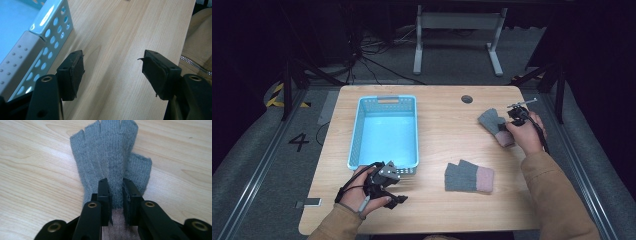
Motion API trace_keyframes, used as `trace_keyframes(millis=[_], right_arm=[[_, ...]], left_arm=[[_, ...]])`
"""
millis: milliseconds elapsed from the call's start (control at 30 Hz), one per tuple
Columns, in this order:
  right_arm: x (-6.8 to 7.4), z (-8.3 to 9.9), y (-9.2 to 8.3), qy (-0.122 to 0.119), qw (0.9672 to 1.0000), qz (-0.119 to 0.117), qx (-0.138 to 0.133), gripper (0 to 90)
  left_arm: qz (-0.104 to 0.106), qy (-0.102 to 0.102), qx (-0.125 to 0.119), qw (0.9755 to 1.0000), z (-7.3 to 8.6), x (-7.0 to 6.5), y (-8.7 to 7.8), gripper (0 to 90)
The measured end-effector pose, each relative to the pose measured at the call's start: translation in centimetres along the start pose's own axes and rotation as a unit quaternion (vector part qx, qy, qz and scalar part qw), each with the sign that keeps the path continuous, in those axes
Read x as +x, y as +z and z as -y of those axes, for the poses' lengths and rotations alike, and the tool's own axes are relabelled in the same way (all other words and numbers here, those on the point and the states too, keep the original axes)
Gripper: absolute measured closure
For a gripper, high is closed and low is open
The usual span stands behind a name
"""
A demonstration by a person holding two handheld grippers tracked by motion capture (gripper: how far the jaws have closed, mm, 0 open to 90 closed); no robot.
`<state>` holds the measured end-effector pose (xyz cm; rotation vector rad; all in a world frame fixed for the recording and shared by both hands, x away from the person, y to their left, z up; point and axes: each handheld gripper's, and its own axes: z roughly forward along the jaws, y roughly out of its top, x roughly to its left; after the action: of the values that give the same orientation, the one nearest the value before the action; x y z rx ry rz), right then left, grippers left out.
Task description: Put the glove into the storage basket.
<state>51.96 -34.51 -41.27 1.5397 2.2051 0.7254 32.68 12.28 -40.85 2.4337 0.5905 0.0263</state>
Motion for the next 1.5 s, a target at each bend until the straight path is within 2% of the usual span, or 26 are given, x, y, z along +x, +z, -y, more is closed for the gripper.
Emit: trace_keyframes(millis=[133, 167, 267, 367, 667, 800, 867, 900, 967, 1033, 1133, 1167, 1200, 1333, 1400, 1433, 1467, 1500], right_arm=[[0.3, -0.3, -1.3, -0.011, 0.9999, -0.008, -0.001, 78.3], [0.6, -0.4, -2.1, -0.019, 0.9997, -0.014, -0.004, 78.3], [0.9, -0.5, -2.8, -0.028, 0.9994, -0.017, -0.008, 78.3], [1.7, -0.7, -4.3, -0.049, 0.9983, -0.026, -0.019, 78.2], [3.4, -0.7, -6.8, -0.083, 0.9951, -0.042, -0.031, 78.0], [4.5, -0.3, -8.2, -0.107, 0.9919, -0.057, -0.038, 77.9], [4.8, -0.2, -8.5, -0.109, 0.9913, -0.061, -0.039, 77.8], [5.2, 0.0, -9.0, -0.118, 0.9899, -0.067, -0.041, 77.8], [5.4, 0.1, -9.2, -0.123, 0.9893, -0.066, -0.041, 77.8], [6.0, 0.5, -9.9, -0.138, 0.9865, -0.076, -0.045, 77.8], [6.4, 0.8, -10.4, -0.147, 0.9847, -0.083, -0.045, 77.8], [6.8, 1.0, -10.7, -0.156, 0.9828, -0.087, -0.046, 77.8], [6.8, 1.0, -10.7, -0.156, 0.9828, -0.087, -0.046, 77.8], [7.8, 1.7, -11.3, -0.170, 0.9789, -0.106, -0.041, 77.7], [7.9, 1.8, -11.3, -0.172, 0.9782, -0.108, -0.041, 77.6], [8.3, 2.2, -11.5, -0.178, 0.9765, -0.115, -0.042, 77.6], [8.3, 2.2, -11.5, -0.178, 0.9765, -0.115, -0.042, 77.6], [8.6, 2.6, -11.7, -0.178, 0.9751, -0.125, -0.042, 77.6]], left_arm=[[0.000, 0.003, 0.001, 1.0000, -0.1, 0.1, 0.0, 34.9], [0.000, 0.001, -0.001, 1.0000, -0.1, 0.0, -0.1, 34.9], [0.000, 0.002, -0.001, 1.0000, -0.1, 0.1, -0.1, 34.9], [0.001, 0.005, -0.001, 1.0000, -0.4, 0.1, 0.0, 34.9], [0.008, 0.013, -0.001, 0.9999, -0.9, 0.1, 0.1, 34.9], [0.011, 0.016, -0.002, 0.9998, -1.2, 0.1, 0.2, 34.9], [0.012, 0.016, -0.002, 0.9998, -1.3, 0.1, 0.3, 34.9], [0.011, 0.017, -0.001, 0.9998, -1.4, 0.0, 0.4, 35.0], [0.013, 0.021, -0.001, 0.9997, -1.5, 0.0, 0.6, 35.0], [0.014, 0.025, 0.001, 0.9996, -1.7, -0.1, 0.8, 35.0], [0.016, 0.026, 0.002, 0.9995, -1.9, -0.1, 0.8, 35.0], [0.019, 0.029, 0.002, 0.9994, -2.1, -0.1, 0.9, 35.0], [0.019, 0.029, 0.002, 0.9994, -2.1, -0.1, 0.9, 35.0], [0.019, 0.033, 0.003, 0.9993, -2.5, -0.2, 1.1, 35.0], [0.020, 0.035, 0.003, 0.9992, -2.6, -0.2, 1.2, 35.0], [0.019, 0.036, 0.004, 0.9992, -2.8, -0.2, 1.4, 35.0], [0.019, 0.036, 0.004, 0.9992, -2.8, -0.2, 1.4, 35.0], [0.018, 0.035, 0.004, 0.9992, -2.9, -0.3, 1.5, 35.0]])
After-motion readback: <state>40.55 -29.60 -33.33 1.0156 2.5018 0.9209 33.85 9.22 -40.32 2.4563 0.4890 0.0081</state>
